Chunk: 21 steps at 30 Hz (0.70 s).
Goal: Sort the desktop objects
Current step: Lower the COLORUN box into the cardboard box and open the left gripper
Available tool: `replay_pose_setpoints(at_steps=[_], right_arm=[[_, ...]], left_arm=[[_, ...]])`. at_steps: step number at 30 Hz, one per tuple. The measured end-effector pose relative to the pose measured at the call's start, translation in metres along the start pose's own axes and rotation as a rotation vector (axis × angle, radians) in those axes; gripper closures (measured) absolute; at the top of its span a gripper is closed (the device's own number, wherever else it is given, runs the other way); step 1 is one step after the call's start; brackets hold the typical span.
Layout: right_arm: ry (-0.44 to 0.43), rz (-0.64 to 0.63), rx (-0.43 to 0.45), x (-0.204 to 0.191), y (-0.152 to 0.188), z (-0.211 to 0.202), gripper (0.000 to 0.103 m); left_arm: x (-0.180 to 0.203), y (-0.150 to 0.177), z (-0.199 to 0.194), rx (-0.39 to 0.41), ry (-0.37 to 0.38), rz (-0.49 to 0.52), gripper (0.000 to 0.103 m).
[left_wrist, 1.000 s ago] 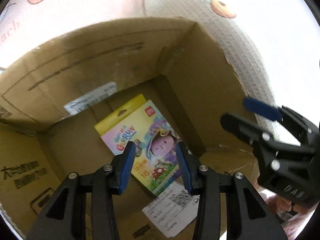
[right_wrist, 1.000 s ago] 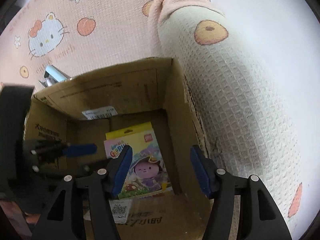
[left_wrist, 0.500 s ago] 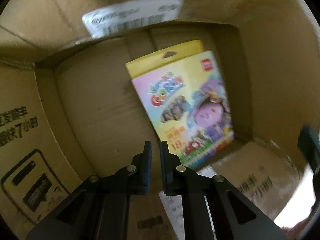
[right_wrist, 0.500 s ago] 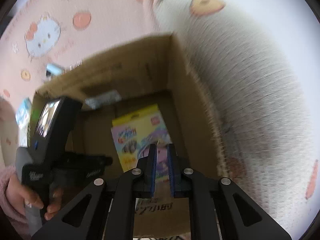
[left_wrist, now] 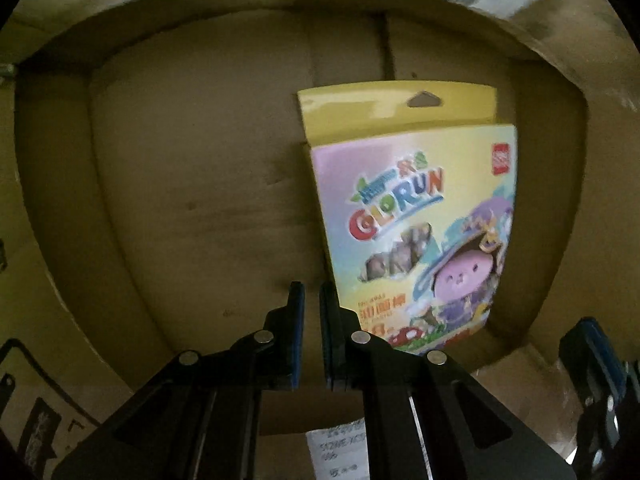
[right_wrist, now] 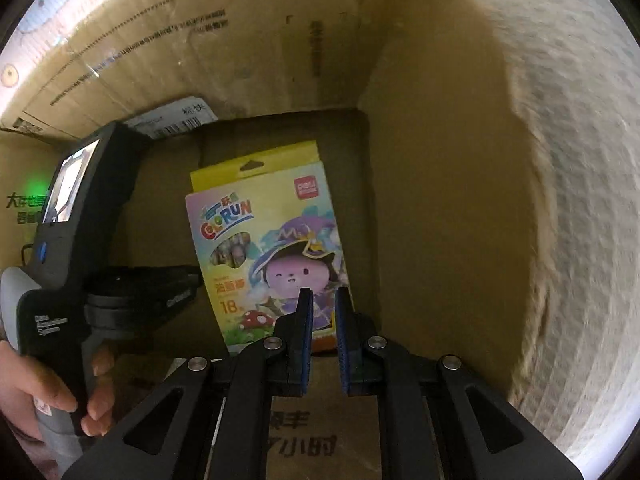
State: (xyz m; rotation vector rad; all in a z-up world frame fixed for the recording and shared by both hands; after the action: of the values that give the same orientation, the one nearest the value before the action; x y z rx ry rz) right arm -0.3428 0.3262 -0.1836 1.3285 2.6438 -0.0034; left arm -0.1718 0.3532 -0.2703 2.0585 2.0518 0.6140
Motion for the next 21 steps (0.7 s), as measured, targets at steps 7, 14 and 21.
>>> replay_pose_setpoints(at_steps=[7, 14, 21], right_arm=[[0.008, -0.012, 0.005, 0.004, -0.006, -0.004, 0.095], [0.010, -0.019, 0.006, 0.000, 0.000, -0.002, 0.095], [0.032, -0.008, -0.008, 0.002, 0.002, -0.006, 0.092]], left_arm=[[0.008, -0.008, 0.002, -0.037, 0.106, -0.008, 0.095], [0.011, 0.002, 0.011, -0.077, 0.124, 0.041, 0.097], [-0.002, 0.021, -0.047, 0.123, 0.183, 0.108, 0.046]])
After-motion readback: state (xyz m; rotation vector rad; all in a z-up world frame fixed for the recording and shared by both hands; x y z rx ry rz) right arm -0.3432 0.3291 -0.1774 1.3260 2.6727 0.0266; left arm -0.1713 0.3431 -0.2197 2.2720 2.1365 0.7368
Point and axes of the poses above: each gripper's, at about its wrist camera, not at the fingertips, and z roughly the way its jaws point, x to its right, y to its underside, the point moved 3 cm from there along z, roughly the way its jaws point, and after that the axes turned 1 degree about -y, right-handed, at the moved point
